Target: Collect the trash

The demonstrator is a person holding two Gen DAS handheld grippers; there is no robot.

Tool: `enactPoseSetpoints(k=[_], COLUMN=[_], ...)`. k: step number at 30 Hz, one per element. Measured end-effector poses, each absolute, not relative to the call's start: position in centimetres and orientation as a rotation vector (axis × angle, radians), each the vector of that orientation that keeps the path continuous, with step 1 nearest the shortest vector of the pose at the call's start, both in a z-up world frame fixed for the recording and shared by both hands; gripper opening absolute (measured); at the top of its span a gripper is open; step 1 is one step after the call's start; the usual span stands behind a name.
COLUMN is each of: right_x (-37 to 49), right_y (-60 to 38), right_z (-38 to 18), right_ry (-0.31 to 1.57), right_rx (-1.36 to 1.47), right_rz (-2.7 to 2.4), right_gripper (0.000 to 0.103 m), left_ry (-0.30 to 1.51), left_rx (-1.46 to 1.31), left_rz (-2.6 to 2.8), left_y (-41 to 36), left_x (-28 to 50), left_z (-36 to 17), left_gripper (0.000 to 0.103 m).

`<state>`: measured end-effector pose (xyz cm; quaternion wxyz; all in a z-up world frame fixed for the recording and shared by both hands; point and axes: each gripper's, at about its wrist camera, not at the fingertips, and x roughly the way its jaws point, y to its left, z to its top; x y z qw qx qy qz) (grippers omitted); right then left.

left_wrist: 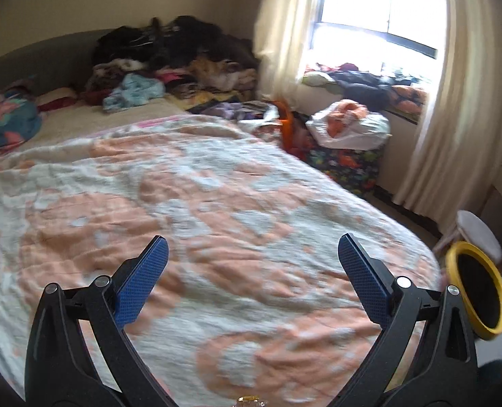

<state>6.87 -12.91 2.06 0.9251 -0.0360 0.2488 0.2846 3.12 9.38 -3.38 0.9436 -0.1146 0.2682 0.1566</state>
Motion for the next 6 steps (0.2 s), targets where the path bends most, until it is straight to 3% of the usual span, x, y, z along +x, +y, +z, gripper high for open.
enactPoseSetpoints(k=[4,6], right_x=[10.1,10.2], right_y=[0.0,5.1], right_z=[-4.5,-7.9], right_ry=[0.902,0.977], right_rx=[-0.154,-0.233], right_rz=[0.872,0.914], right_gripper=[0.097,0.097], left_ry=[0.712,0.77], left_rx=[-0.321,-0.355], left_rz=[0.65,0.773], left_y=[21.3,25.4], left_x=[2.9,2.6], left_z=[-6.9,-8.9], left_gripper=[0.092,0.092])
